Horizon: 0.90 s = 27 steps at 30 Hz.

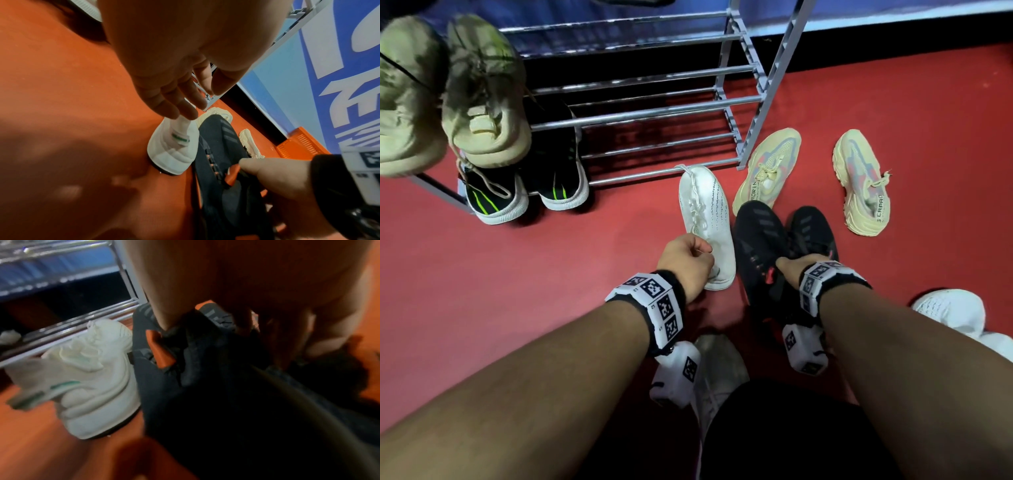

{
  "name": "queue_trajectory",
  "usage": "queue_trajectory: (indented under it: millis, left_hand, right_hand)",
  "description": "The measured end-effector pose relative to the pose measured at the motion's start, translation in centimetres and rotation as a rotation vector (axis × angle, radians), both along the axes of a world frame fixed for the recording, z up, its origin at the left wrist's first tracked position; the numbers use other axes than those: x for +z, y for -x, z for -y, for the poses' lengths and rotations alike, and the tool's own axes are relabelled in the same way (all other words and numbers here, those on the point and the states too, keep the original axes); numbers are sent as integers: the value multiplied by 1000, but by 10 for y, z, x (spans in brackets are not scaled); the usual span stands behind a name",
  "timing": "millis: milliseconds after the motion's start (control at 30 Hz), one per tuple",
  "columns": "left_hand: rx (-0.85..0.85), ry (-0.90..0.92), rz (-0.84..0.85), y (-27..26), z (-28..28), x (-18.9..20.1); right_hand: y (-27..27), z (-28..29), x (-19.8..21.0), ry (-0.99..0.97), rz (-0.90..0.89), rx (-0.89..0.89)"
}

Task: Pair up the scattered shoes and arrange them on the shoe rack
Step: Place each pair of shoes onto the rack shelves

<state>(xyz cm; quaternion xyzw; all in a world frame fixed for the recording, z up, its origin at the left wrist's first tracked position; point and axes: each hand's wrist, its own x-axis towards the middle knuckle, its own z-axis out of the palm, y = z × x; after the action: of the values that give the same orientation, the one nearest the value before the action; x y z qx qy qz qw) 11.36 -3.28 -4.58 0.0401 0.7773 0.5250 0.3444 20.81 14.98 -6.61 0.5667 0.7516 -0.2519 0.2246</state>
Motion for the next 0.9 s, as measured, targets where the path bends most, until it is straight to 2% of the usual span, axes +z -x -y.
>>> queue_trajectory:
  millis: [100, 167, 367, 633, 767, 900]
  left_hand:
    - [1, -11, 20, 1, 0, 1]
    - [-1, -8, 25, 1, 0, 1]
    - [6, 9, 7, 7, 6, 5]
    - [-6, -29, 3, 1, 1, 22]
    - [3, -63, -15, -8, -1, 30]
    - [48, -27, -50, -10, 7, 36]
  right_hand:
    - [3, 2, -9, 52, -55, 78]
    - [3, 4, -9, 43, 9, 159]
    - [3, 8, -4, -6, -109, 35]
    - [4, 11, 33, -143, -421, -46]
    - [14, 23, 51, -117, -607, -132]
    - [36, 46, 62, -67, -722, -142]
